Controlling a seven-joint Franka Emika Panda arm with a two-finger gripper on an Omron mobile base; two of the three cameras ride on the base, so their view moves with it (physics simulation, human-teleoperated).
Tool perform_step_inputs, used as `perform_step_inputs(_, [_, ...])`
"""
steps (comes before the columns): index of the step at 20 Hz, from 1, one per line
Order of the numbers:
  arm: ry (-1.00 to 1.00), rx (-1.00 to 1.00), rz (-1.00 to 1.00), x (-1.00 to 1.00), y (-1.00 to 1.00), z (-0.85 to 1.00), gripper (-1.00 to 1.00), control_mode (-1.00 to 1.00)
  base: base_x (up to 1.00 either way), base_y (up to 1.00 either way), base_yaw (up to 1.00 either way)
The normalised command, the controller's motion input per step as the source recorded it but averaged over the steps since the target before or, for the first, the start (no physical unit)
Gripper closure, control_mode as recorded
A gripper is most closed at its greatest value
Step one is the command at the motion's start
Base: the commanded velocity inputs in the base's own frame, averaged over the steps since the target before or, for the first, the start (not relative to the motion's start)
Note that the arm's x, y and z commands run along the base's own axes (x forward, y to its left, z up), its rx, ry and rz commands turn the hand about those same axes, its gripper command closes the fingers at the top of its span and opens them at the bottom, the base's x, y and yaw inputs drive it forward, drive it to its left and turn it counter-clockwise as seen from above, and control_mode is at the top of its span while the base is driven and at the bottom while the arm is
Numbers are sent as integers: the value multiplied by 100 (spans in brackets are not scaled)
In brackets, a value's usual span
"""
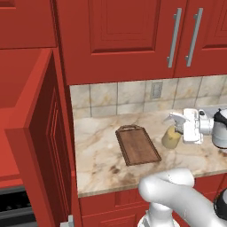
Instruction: Grab the spray bottle from the cabinet, then place it next to the cutting board for sanitizing. Then grab the dish brush from the countertop next to the sink and place it next to the cutting board.
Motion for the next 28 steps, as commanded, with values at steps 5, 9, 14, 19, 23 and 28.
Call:
perform_step_inputs(5, [14, -1, 2, 38, 0, -12, 100, -100, 0, 0, 0])
perform_step_inputs(9, [3, 0, 7, 41, 0, -20, 100, -100, 0, 0, 0])
perform_step_inputs(14, [0, 0, 4, 28, 0, -25, 100, -100, 0, 0, 0])
perform_step_inputs(19, [0, 0, 2, 27, 0, -31, 100, -100, 0, 0, 0])
perform_step_inputs(23, [0, 0, 3, 21, 0, -29, 100, -100, 0, 0, 0])
perform_step_inputs(28, [0, 0, 3, 0, 0, -37, -100, -100, 0, 0, 0])
